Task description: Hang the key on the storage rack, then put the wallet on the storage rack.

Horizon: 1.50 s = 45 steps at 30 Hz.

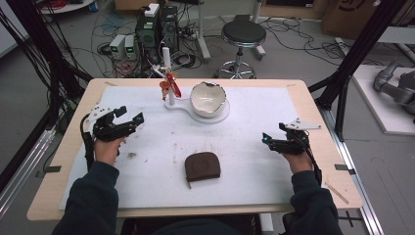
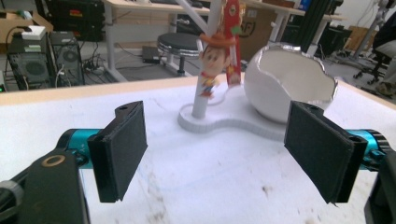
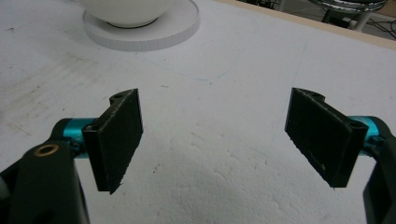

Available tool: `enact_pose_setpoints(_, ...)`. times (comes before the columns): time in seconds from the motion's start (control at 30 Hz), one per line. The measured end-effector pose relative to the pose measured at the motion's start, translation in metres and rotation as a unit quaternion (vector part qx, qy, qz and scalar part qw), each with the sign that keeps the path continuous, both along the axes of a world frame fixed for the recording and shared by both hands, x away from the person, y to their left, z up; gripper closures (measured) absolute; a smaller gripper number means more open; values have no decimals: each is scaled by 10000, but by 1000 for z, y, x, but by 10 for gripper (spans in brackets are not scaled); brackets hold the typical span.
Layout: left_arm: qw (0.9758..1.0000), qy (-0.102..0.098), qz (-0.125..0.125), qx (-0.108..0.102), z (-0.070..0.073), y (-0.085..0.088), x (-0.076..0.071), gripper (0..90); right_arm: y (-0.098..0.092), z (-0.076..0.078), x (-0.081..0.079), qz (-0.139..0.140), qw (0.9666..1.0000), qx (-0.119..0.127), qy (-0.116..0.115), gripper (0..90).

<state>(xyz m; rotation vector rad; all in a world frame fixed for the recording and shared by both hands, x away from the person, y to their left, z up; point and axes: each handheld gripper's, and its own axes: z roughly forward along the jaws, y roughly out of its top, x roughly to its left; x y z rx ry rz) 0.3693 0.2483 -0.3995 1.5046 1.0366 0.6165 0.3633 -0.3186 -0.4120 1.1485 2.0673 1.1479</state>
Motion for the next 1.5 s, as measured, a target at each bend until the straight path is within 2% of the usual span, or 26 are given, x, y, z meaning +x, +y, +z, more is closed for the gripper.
enact_pose_setpoints(0.07, 9999, 99, -70, 37, -4, 0, -1, 218, 1, 0, 1, -9, 10000, -31, -11, 194)
enact_pose_setpoints(0.23, 9997, 63, -206, 95, -2, -4, -4, 218, 5, 0, -1, 46, 10000, -78, 13, 194)
enact_pose_setpoints(0.43, 9991, 135, -364, 198, -4, -9, -5, 218, 7, 1, -3, 149, 9999, -28, 17, 194)
enact_pose_setpoints(0.63, 9984, 264, -473, 175, -6, -11, -4, 217, 14, -3, -2, 438, 9989, 6, 149, 193)
enact_pose_setpoints(0.73, 9970, 306, -690, 170, -7, -17, -6, 217, 19, -4, -2, 621, 9979, -13, 203, 193)
enact_pose_setpoints(0.83, 9935, 464, -1037, 67, -8, -28, -7, 217, 21, -5, -1, 761, 9967, 2, 281, 193)
enact_pose_setpoints(0.9, 9913, 526, -1205, 68, -9, -38, -9, 213, 24, -6, -2, 901, 9954, 93, 324, 193)
enact_pose_setpoints(1.1, 9857, 587, -1548, 324, -13, -63, -12, 213, 50, -6, -5, 1438, 9877, 352, 496, 193)
enact_pose_setpoints(1.17, 9837, 602, -1634, 443, -15, -67, -11, 213, 61, -8, -4, 1559, 9845, 502, 631, 194)
enact_pose_setpoints(1.23, 9830, 622, -1655, 495, -17, -69, -11, 213, 74, -12, -4, 1811, 9776, 649, 858, 194)
enact_pose_setpoints(1.3, 9824, 653, -1678, 492, -18, -70, -10, 213, 87, -17, -4, 2041, 9715, 644, 1021, 196)
enact_pose_setpoints(1.43, 9817, 662, -1717, 495, -19, -71, -10, 213, 107, -20, -6, 2449, 9597, 766, 1148, 237)
enact_pose_setpoints(1.47, 9814, 674, -1729, 500, -19, -71, -10, 213, 117, -22, -6, 2588, 9556, 745, 1193, 236)
enact_pose_setpoints(1.5, 9806, 681, -1766, 506, -19, -72, -10, 213, 117, -22, -6, 2588, 9556, 745, 1193, 236)
